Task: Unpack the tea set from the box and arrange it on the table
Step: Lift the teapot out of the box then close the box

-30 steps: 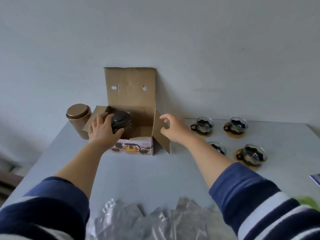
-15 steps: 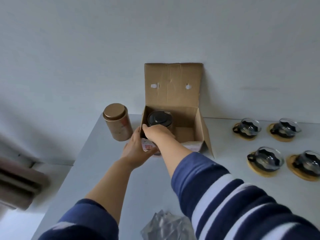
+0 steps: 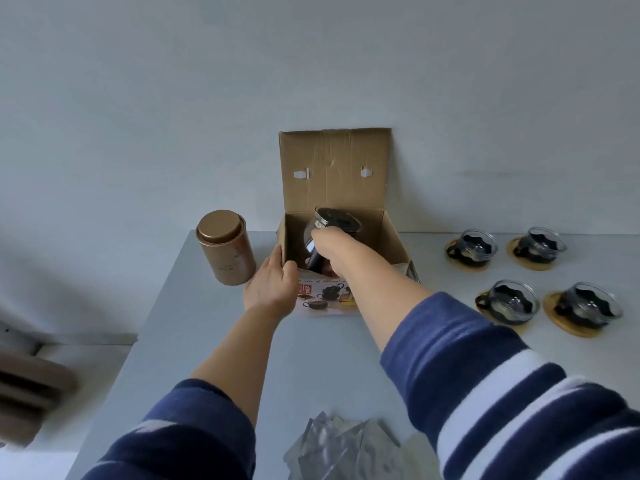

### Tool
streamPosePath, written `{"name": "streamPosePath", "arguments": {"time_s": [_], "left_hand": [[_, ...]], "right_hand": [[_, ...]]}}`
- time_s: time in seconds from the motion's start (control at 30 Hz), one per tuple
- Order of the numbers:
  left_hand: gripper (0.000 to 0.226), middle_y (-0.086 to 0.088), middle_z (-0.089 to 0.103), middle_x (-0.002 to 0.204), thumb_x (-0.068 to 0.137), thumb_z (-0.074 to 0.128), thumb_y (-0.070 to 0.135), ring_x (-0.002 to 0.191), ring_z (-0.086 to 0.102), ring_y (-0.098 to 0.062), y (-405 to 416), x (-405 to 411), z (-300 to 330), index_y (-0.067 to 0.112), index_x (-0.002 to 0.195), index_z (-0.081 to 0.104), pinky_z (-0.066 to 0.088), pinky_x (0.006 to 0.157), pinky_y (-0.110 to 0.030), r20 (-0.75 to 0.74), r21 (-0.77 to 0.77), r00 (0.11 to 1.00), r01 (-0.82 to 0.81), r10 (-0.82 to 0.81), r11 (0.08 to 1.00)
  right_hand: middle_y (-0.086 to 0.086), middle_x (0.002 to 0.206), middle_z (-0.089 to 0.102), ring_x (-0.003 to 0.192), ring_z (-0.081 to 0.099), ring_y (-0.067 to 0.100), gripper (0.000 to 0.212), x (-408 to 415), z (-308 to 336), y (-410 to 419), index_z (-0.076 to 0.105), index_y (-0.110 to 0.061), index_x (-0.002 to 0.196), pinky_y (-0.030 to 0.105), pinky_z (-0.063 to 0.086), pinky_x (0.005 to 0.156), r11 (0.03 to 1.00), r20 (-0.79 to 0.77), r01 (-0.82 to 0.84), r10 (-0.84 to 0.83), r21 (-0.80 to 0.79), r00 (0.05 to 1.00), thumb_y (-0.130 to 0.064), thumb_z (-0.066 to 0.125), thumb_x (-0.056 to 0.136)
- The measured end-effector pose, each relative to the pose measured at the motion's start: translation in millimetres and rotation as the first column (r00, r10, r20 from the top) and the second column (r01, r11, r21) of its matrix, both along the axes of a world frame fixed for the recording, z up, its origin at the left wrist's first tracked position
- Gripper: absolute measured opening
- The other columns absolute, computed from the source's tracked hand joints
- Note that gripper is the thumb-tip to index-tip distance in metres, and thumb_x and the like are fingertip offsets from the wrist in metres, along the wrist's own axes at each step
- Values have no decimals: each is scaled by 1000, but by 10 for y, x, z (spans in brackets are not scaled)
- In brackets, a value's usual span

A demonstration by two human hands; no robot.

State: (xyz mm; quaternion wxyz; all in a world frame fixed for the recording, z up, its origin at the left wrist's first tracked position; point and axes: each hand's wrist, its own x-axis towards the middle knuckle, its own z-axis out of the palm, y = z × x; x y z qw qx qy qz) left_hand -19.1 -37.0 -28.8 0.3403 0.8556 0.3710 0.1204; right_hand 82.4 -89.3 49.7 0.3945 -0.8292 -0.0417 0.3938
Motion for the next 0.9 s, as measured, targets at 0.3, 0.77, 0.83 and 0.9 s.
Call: {"name": "streamPosePath", "arguments": {"time_s": [0.3, 0.77, 0.83, 0.9], "left_hand": [[56, -7, 62, 114, 91, 40, 58, 101, 59, -27, -244, 260, 250, 15, 125, 53, 48, 89, -40, 126, -398, 975, -119, 182, 910], [46, -12, 64, 116, 90, 59, 28, 90, 65, -31, -111, 231, 306, 13, 132, 45, 58, 77, -45, 23, -144, 975, -215, 220, 966], [50, -14, 64, 115, 89, 58, 29, 91, 65, -34, -35, 189, 363, 15, 134, 43, 58, 77, -48, -49, -61, 975, -218, 215, 974], [50, -15, 65, 110, 89, 58, 29, 91, 66, -35, 44, 143, 410, 16, 135, 42, 58, 77, -47, -118, 14, 970, -212, 212, 977]], "right_hand": [[9, 96, 63, 101, 60, 24, 34, 61, 243, -579, 48, -8, 127, 45, 39, 98, 958, -134, 173, -145, 227, 980, -28, 42, 100], [5, 92, 55, 91, 63, 22, 29, 81, 313, -850, 44, -13, 118, 55, 37, 106, 947, -6, 22, -22, 321, 1000, -35, 35, 102], [5, 88, 53, 88, 61, 22, 25, 118, 434, -897, 47, -15, 98, 54, 41, 102, 941, 21, -7, 0, 337, 1000, -36, 35, 102], [4, 83, 51, 84, 60, 21, 28, 161, 550, -939, 45, -18, 84, 51, 45, 94, 937, 49, -23, 6, 348, 999, -36, 34, 102]]}}
